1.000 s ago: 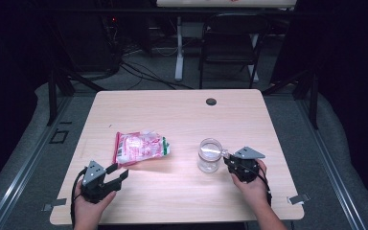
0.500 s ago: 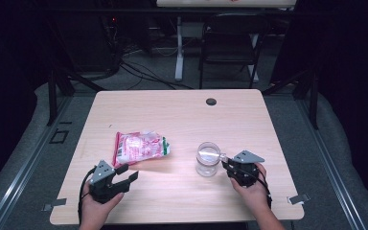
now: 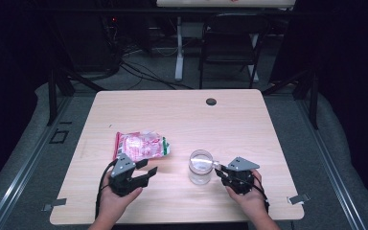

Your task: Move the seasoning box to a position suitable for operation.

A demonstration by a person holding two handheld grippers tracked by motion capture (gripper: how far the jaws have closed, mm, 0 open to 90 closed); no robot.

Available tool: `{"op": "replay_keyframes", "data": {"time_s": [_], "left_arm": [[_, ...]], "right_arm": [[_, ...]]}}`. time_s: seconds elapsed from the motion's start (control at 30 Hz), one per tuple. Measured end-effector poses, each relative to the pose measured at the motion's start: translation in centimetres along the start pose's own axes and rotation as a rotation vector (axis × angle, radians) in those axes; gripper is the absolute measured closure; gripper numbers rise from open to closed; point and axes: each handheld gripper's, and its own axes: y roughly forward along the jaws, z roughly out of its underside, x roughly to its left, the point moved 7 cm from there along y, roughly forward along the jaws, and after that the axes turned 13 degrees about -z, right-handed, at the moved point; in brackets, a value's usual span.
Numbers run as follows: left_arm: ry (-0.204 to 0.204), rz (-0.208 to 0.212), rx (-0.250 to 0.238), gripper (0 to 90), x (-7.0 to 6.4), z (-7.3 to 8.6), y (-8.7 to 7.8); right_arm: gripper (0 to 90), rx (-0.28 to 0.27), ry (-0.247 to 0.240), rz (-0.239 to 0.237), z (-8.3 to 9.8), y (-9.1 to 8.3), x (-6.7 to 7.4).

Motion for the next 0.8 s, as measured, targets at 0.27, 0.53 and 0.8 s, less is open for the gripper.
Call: {"op": "replay_keyframes", "data": {"time_s": [0.27,0.53,0.8], "left_arm": [[0.047,0.043,0.017,58.7,-2.9,-1.6,2.3],[0.108,0.07,0.045,61.6,-3.8,0.1,3.0],[0.069,0.106,0.046,62.9,-3.9,0.2,3.2]], "right_arm": [[75.7,0.012,-0.043,-0.061,0.0,0.3,1.8],[76.0,0.007,-0.063,-0.086,0.2,0.2,2.6],[75.7,0.017,-0.081,-0.11,0.5,0.0,3.9]]}}
